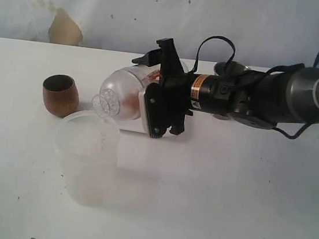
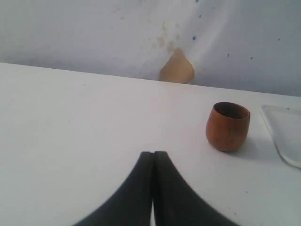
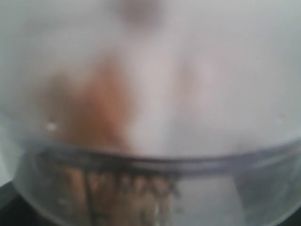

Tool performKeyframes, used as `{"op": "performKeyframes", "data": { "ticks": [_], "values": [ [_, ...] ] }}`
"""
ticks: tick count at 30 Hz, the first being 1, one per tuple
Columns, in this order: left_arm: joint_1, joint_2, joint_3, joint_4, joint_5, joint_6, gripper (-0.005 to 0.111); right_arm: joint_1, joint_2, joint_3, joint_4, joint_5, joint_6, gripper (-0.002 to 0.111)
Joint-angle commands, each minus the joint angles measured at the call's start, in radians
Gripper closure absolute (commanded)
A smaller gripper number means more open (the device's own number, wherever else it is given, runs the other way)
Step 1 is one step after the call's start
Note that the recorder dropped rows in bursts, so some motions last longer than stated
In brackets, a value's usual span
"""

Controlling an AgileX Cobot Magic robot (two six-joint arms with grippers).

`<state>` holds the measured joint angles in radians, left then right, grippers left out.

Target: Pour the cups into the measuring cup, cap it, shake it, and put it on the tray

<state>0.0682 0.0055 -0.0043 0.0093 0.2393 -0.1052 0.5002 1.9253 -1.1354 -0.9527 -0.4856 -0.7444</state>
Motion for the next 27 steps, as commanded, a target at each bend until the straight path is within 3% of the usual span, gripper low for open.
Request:
{"op": "performKeyframes", "data": {
  "ticks": [1, 13, 27],
  "values": [
    [0.0, -0.006, 0.004, -0.001, -0.007, -0.003, 0.107, 0.008, -0.014, -0.017, 0.021, -0.038, -0.014, 0.108],
    [0.0, -0.006, 0.004, -0.001, -0.007, -0.003, 0.107, 0.008, -0.058, -0.02, 0.036, -0.106, 0.095, 0.108],
    [0.0, -0.006, 0.004, -0.001, -0.007, -0.003, 0.107, 0.008, -0.088, -0.02, 0.014, -0.118, 0.03, 0.108]
  ]
}}
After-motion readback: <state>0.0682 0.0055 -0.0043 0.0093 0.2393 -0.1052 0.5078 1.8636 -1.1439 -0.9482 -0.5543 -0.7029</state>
